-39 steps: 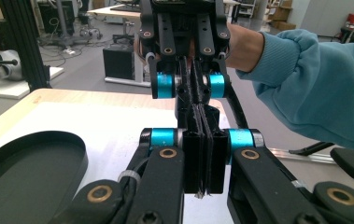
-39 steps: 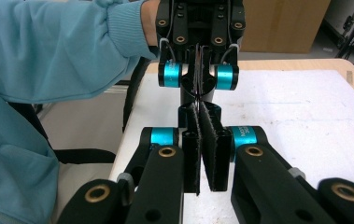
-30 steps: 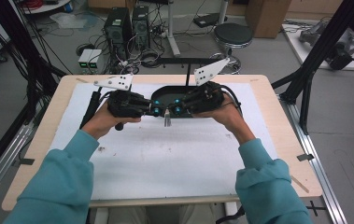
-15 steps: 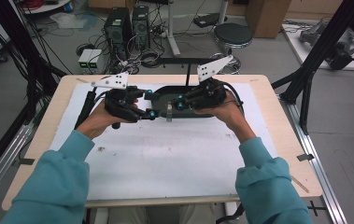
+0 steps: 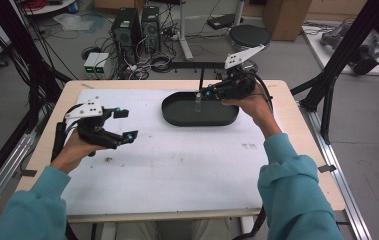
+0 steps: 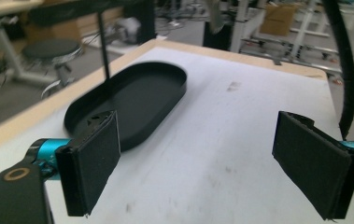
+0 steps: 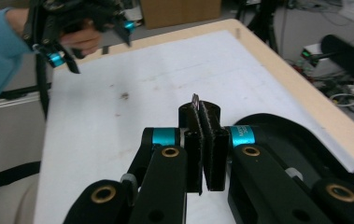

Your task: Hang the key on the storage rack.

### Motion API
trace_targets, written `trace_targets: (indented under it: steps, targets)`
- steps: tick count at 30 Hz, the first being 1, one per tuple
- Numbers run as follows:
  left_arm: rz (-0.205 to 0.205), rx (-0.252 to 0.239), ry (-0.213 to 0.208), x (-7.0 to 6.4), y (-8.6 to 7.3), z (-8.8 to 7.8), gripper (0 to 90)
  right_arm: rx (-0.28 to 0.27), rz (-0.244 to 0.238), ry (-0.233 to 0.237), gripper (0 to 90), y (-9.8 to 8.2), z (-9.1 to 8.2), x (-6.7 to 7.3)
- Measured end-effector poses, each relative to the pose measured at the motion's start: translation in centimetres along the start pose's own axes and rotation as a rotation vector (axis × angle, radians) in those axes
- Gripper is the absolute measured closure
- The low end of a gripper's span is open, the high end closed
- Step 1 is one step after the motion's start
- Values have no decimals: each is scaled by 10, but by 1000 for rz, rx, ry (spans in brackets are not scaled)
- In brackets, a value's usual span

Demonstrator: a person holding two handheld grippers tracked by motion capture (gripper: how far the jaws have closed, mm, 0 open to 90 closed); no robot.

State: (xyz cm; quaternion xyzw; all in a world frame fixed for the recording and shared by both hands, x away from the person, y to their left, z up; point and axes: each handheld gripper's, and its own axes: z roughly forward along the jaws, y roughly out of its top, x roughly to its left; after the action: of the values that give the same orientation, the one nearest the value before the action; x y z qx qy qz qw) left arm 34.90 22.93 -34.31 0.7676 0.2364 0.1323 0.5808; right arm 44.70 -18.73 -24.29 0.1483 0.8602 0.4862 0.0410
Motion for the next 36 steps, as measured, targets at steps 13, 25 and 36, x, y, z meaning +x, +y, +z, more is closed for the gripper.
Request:
trace_targets:
  steps: [13, 25, 36]
  targets:
    - [-17, -150, 156, -4, -64, -48, 17, 46, 47, -110, 890, 22, -12, -24]
    - [-29, -223, 280, -18, -107, -62, 16, 98, 98, -203, 890, 29, -19, -52]
    - [-68, -280, 342, -22, -133, -66, 17, 154, 130, -244, 890, 29, -8, -69]
